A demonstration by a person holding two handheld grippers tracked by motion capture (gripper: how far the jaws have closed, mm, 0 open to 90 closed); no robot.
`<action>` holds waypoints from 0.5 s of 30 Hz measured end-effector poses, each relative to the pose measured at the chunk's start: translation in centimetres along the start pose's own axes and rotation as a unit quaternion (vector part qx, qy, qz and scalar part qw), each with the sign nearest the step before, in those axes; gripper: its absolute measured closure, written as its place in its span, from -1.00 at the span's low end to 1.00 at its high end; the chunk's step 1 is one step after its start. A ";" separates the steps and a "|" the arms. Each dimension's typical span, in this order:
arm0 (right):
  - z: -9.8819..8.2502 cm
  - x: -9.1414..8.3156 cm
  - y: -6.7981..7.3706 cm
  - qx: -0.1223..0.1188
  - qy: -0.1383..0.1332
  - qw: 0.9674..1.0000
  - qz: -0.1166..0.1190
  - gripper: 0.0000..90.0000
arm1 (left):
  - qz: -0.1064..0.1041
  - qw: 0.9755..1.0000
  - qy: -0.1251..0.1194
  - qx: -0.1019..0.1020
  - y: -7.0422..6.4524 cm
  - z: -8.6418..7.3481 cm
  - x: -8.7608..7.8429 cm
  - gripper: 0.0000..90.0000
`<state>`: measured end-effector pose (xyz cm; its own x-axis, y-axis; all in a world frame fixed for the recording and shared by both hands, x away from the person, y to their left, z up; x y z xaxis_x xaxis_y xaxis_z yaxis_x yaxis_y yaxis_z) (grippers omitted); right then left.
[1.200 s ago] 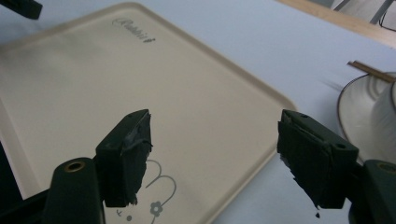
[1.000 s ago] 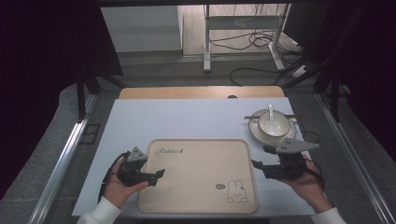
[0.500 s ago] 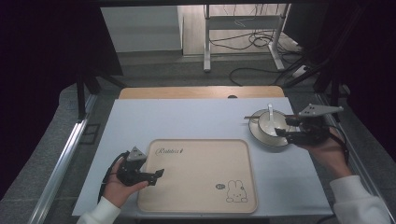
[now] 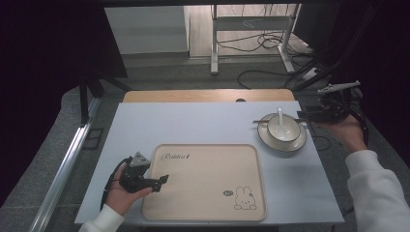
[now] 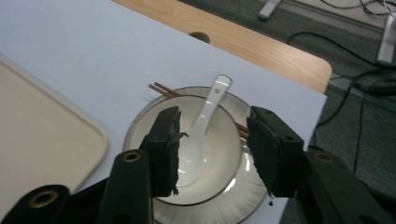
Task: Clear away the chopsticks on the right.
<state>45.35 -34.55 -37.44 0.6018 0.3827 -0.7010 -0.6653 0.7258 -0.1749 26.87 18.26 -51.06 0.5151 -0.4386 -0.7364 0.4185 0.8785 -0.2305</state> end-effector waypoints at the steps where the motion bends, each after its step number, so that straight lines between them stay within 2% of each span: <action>1: 0.0 0.2 -0.4 0.002 0.006 1.000 -0.003 0.24 | 0.000 1.000 0.000 0.000 0.0 0.0 0.0 -0.64; 3: 0.0 0.3 -0.8 0.005 0.010 1.000 -0.005 0.27 | -0.001 1.000 0.000 0.000 0.0 0.0 0.0 -0.64; 10: -1.0 2.8 -3.8 0.027 0.058 0.998 -0.016 0.41 | -0.001 1.000 -0.005 -0.005 0.2 0.1 -0.2 -0.64; 13: -1.8 4.3 -4.7 0.029 0.083 0.996 -0.019 0.57 | -0.001 1.000 0.000 -0.002 0.2 0.1 -0.1 -0.64; 14: -1.8 4.3 -4.7 0.029 0.083 0.996 -0.019 0.57 | -0.001 1.000 0.000 -0.002 0.2 0.1 -0.1 -0.64; 15: -2.0 5.3 -5.2 0.027 0.100 0.994 -0.020 0.70 | 0.000 1.000 0.000 -0.002 0.3 0.1 0.0 -0.64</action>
<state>51.06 -37.45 -41.63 0.5237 0.2352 -0.8188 -0.6150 0.7695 -0.1723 27.01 18.48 -51.07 0.5140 -0.4392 -0.7368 0.4162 0.8788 -0.2335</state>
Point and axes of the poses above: each handheld gripper's, and its own axes: x roughly forward along the jaws, z roughly out of its top, y roughly to its left, the point moved 3 cm from there along x, roughly forward along the jaws, and after that the axes turned 10 degrees about -x, right-handed, at the moved point
